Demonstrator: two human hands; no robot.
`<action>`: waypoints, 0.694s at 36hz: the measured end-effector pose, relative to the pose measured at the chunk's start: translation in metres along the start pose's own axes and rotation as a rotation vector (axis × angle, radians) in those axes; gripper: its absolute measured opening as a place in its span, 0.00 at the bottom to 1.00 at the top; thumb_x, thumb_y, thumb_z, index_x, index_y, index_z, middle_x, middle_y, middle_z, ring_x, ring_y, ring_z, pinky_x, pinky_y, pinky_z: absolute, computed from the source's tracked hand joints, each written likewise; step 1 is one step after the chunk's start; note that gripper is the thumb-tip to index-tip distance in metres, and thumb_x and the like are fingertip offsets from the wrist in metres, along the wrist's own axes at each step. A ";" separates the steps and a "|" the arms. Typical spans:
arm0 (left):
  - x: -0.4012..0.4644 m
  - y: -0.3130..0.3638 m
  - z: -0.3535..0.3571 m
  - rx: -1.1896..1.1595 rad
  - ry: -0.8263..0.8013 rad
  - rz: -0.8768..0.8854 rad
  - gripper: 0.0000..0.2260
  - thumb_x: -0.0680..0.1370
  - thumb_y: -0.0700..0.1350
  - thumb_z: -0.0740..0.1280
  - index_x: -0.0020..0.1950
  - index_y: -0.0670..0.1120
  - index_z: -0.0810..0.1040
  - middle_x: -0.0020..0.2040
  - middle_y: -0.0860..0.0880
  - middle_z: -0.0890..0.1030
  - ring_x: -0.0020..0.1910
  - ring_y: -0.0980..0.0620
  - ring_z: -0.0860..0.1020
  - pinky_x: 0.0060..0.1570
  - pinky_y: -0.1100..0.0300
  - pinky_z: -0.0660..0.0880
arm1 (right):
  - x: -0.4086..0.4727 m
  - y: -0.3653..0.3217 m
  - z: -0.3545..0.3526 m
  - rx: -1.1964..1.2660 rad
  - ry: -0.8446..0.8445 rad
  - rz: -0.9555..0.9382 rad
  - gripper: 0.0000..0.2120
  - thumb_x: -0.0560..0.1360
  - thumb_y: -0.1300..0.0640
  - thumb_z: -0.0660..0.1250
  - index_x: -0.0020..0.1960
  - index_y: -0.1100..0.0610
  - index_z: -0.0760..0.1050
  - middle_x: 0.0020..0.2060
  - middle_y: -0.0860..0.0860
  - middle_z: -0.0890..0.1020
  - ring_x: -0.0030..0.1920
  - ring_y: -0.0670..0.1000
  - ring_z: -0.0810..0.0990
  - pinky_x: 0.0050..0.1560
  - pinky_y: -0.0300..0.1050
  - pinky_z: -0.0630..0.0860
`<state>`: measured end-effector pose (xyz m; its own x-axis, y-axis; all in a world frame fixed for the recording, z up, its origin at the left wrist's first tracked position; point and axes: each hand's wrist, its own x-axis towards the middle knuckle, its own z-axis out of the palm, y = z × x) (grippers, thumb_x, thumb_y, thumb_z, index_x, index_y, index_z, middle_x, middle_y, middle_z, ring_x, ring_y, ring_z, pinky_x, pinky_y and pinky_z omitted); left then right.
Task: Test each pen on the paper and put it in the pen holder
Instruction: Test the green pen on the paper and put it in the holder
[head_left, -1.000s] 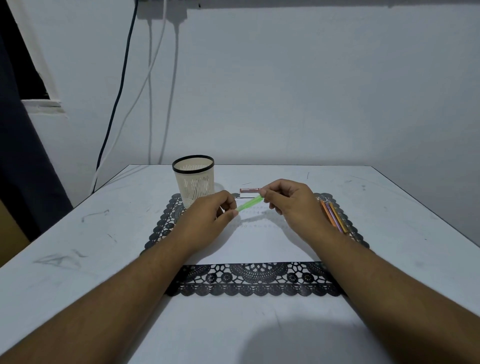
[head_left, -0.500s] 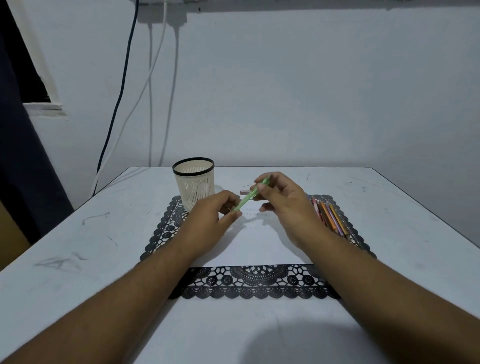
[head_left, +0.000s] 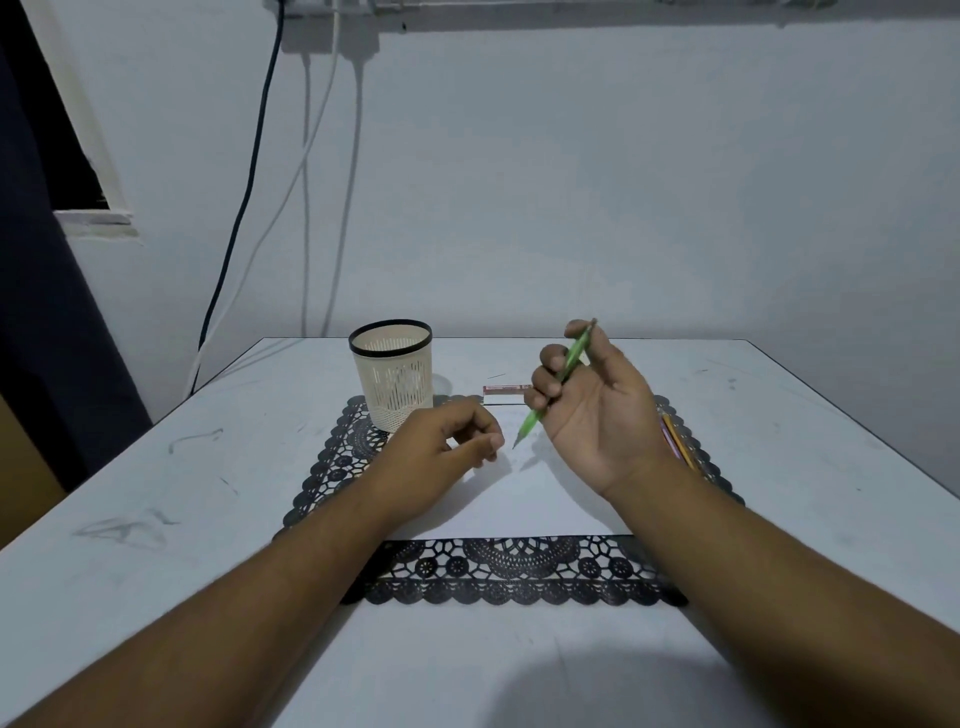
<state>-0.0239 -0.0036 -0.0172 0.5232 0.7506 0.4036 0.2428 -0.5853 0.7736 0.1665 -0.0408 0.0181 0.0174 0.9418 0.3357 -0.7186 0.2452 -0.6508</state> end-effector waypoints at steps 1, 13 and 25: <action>0.000 0.000 0.000 -0.005 -0.004 -0.003 0.04 0.81 0.40 0.70 0.46 0.46 0.82 0.39 0.51 0.83 0.39 0.53 0.80 0.38 0.67 0.72 | 0.000 -0.001 0.000 0.026 -0.007 0.011 0.12 0.83 0.48 0.58 0.48 0.53 0.73 0.36 0.51 0.69 0.34 0.49 0.65 0.38 0.45 0.66; 0.001 -0.001 0.000 0.006 -0.012 -0.006 0.03 0.80 0.40 0.71 0.47 0.46 0.82 0.39 0.51 0.83 0.37 0.55 0.79 0.38 0.68 0.72 | -0.002 -0.001 0.001 0.092 -0.060 0.045 0.18 0.76 0.43 0.58 0.35 0.54 0.63 0.30 0.50 0.61 0.34 0.51 0.57 0.39 0.48 0.60; 0.000 -0.001 0.001 0.005 -0.028 0.000 0.02 0.80 0.41 0.72 0.47 0.47 0.82 0.37 0.53 0.82 0.38 0.55 0.79 0.38 0.68 0.72 | -0.003 -0.002 -0.003 0.089 -0.080 0.056 0.15 0.73 0.46 0.57 0.33 0.53 0.61 0.30 0.50 0.59 0.33 0.51 0.57 0.39 0.49 0.54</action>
<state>-0.0235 -0.0035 -0.0180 0.5457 0.7419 0.3895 0.2472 -0.5867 0.7712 0.1701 -0.0432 0.0164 -0.0775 0.9312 0.3561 -0.7757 0.1680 -0.6083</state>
